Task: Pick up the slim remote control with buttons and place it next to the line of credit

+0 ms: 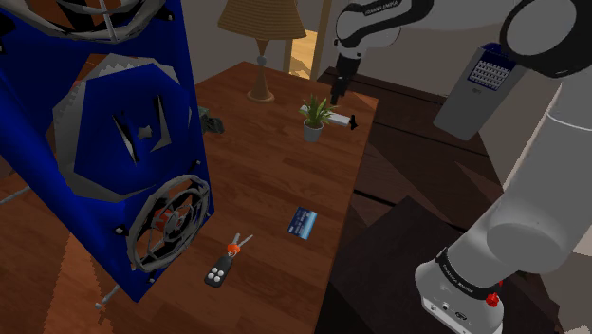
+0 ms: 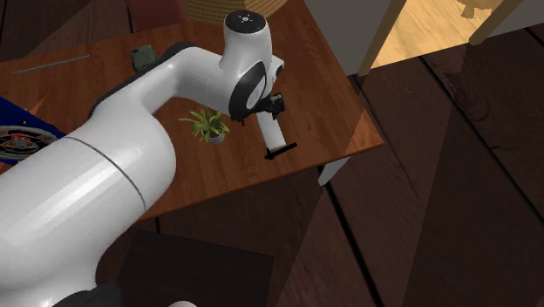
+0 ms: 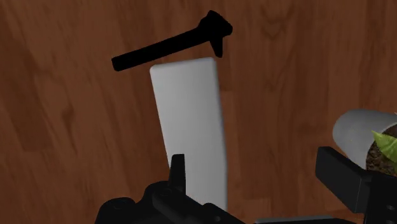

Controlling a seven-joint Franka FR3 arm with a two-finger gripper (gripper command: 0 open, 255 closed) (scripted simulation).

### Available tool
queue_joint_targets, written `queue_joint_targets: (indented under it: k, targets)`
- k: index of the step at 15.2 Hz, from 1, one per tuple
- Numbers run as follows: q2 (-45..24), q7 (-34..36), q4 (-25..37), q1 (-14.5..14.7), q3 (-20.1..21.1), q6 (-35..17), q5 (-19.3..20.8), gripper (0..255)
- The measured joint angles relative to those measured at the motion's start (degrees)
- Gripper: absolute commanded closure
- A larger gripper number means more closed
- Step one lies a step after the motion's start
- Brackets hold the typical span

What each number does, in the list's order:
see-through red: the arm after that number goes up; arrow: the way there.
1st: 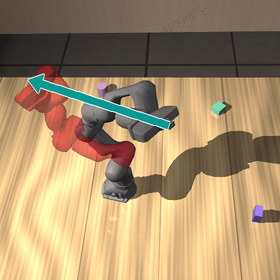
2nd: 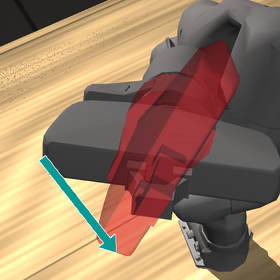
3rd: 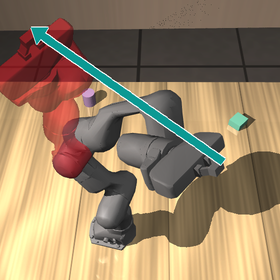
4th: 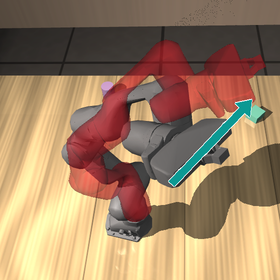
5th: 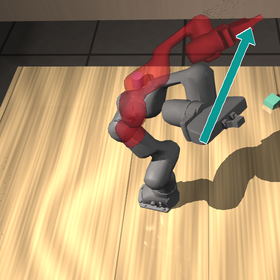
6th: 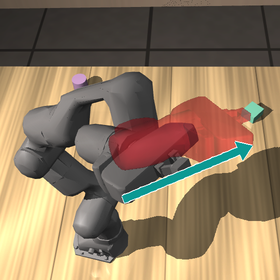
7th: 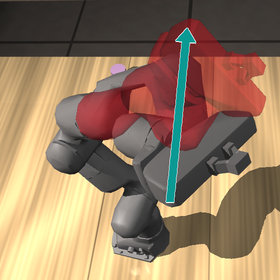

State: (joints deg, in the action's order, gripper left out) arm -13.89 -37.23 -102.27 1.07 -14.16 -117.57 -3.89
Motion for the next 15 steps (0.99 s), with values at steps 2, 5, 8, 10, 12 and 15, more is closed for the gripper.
queue_joint_targets:
  k: [2,5,8,10,12,15]
  targets:
    - [-4.84,-2.75,4.25,-0.94,0.27,0.15,-0.94,0]
    - [-12.51,-5.93,11.44,-2.14,1.14,0.7,-1.99,0]
    - [-15.09,-6.83,13.49,-2.42,1.55,0.55,-2.23,0]
    - [-15.86,-7.1,13.23,-2.55,1.65,-0.43,-2.4,0]
    - [-16.55,-7.23,12.84,-2.63,1.74,-1.51,-2.56,0]
    - [-17.31,-7.31,12.05,-2.64,1.86,-3.02,-2.74,0]
